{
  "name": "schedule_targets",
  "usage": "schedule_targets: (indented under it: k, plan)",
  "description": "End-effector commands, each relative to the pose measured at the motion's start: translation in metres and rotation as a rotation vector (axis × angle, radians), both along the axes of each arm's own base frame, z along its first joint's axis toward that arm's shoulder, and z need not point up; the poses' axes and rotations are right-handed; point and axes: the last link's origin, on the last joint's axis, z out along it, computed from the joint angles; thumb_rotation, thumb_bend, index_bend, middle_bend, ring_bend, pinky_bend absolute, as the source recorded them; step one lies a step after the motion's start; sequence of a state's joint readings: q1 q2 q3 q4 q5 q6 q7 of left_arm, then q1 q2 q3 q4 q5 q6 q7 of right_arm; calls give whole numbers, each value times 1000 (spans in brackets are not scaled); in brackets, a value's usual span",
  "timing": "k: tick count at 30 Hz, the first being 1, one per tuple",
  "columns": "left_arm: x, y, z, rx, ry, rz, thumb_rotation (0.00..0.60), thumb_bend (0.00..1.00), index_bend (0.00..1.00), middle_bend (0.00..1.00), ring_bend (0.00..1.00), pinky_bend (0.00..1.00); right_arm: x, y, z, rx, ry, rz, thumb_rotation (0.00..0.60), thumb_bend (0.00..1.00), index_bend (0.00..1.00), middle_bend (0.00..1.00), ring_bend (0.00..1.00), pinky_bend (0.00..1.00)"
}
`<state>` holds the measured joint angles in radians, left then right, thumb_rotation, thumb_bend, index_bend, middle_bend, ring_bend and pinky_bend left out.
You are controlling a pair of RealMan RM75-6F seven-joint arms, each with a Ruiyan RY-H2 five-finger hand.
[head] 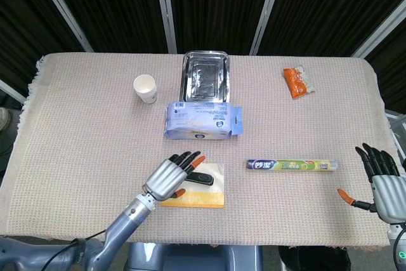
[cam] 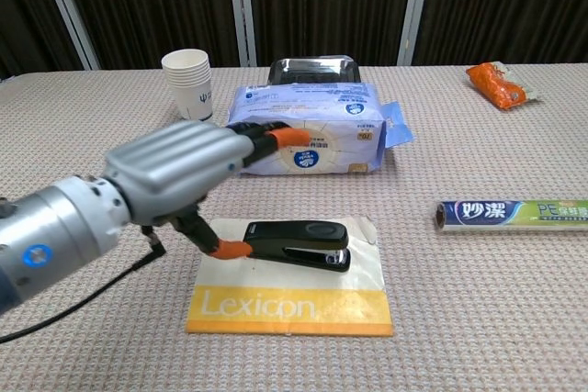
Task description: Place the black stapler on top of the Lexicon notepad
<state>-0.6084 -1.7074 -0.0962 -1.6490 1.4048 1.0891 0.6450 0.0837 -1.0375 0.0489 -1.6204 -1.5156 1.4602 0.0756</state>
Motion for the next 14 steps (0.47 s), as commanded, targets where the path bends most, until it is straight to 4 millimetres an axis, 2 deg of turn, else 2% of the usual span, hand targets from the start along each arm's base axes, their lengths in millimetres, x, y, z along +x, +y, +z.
schedule_targets:
  k: [1, 3, 4, 8, 11, 14]
  plan:
    - [-45, -17, 64, 214, 34, 43, 600, 203, 0, 0, 23, 218, 1, 0, 0, -8, 1, 5, 386, 185, 0, 0, 0, 0]
    - [-79, -32, 95, 318, 59, 106, 600, 203, 0, 0, 10, 195, 2, 1, -1, -10, 7, 8, 385, 184, 0, 0, 0, 0]
    - [-90, -37, 104, 343, 70, 127, 600, 202, 0, 0, 4, 180, 2, 2, -2, -9, 10, 9, 384, 184, 0, 0, 0, 0]
    - [-156, -64, 151, 531, 138, 313, 600, 203, 0, 0, 0, 139, 4, 4, -7, -3, 36, 11, 385, 184, 0, 0, 0, 0]
    - [-176, -72, 167, 584, 154, 383, 600, 207, 0, 0, 0, 123, 7, 4, -13, 3, 51, 14, 380, 184, 0, 0, 0, 0]
    - [-181, -72, 179, 615, 107, 409, 600, 207, 0, 0, 0, 124, 8, 4, -17, 8, 62, 11, 373, 184, 0, 0, 0, 0]
